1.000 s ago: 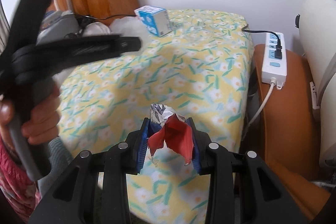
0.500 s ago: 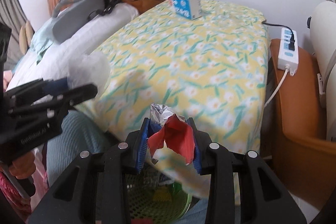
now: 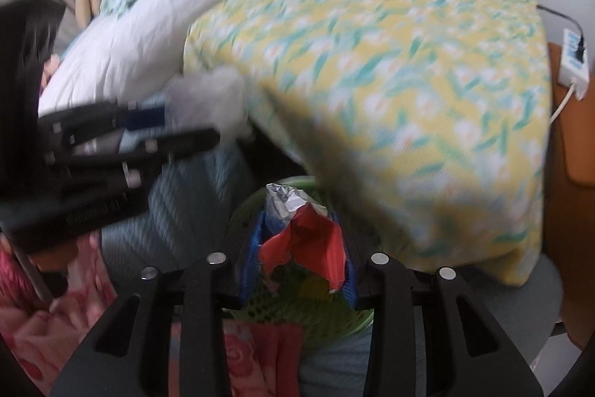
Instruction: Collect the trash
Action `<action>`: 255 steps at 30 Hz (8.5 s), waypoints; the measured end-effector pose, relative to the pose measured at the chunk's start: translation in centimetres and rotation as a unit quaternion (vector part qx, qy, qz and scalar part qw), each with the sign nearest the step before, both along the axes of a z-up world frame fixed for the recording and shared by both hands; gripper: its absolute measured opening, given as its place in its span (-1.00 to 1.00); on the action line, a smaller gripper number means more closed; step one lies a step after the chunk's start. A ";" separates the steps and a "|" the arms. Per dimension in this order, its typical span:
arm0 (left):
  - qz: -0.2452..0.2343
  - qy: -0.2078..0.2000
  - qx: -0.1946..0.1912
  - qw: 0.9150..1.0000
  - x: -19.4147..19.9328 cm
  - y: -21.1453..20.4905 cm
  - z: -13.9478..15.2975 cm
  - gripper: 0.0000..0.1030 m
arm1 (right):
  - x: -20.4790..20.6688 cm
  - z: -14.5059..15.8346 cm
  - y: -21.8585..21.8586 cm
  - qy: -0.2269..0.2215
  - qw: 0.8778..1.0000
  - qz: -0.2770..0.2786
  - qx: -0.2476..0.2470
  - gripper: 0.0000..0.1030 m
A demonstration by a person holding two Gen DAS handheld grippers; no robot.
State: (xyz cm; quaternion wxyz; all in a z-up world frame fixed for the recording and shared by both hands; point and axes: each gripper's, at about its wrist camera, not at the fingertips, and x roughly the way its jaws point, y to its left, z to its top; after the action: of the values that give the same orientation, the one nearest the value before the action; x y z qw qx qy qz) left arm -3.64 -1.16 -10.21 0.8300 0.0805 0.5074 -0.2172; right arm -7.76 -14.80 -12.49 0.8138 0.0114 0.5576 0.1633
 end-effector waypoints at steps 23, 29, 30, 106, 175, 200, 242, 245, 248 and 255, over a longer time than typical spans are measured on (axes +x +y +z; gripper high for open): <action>-0.029 0.018 -0.004 0.999 -1.4 -0.8 -0.8 -0.20 | 0.0 1.8 -2.4 -0.037 0.997 -0.067 -0.022 0.78; -0.031 0.015 -0.004 0.999 -1.7 -1.1 -0.7 0.63 | 0.0 1.9 -3.5 -0.043 0.995 -0.086 -0.025 0.78; -0.033 0.015 -0.006 0.999 -1.7 -1.2 -0.6 0.63 | 0.0 2.0 -3.6 -0.043 0.995 -0.088 -0.025 0.78; 0.256 0.065 0.005 0.964 40.1 -19.0 4.1 0.83 | 31.1 2.7 -18.9 -0.136 0.945 -0.296 -0.032 0.50; 0.061 0.003 -0.001 0.998 2.0 -1.0 2.8 -0.17 | 2.8 9.1 -4.5 -0.094 0.988 -0.117 0.025 0.25; -0.073 0.094 0.006 0.993 -3.0 -1.7 -6.9 0.42 | -1.9 3.6 -5.6 -0.042 0.992 -0.119 0.027 0.25; 0.129 -0.149 0.018 0.980 2.2 6.7 9.4 0.85 | 2.5 7.2 0.0 -0.076 0.996 -0.045 -0.017 0.82; 0.147 -0.192 0.012 0.970 3.2 7.2 13.2 0.85 | 3.9 11.2 0.6 -0.128 0.990 -0.047 -0.015 0.95; 0.175 -0.248 0.012 0.953 3.7 7.7 17.6 0.85 | 5.2 17.8 1.2 -0.212 0.976 -0.057 -0.004 0.95; 0.233 -0.315 -0.014 0.920 3.9 8.8 25.3 0.85 | 6.0 27.0 2.1 -0.318 0.946 -0.067 -0.005 0.95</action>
State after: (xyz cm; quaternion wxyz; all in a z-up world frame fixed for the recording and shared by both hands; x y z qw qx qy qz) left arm 0.24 7.62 15.04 0.9750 0.0130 0.2214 0.0116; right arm -1.72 -12.67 14.51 0.9580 -0.0078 0.2684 0.1008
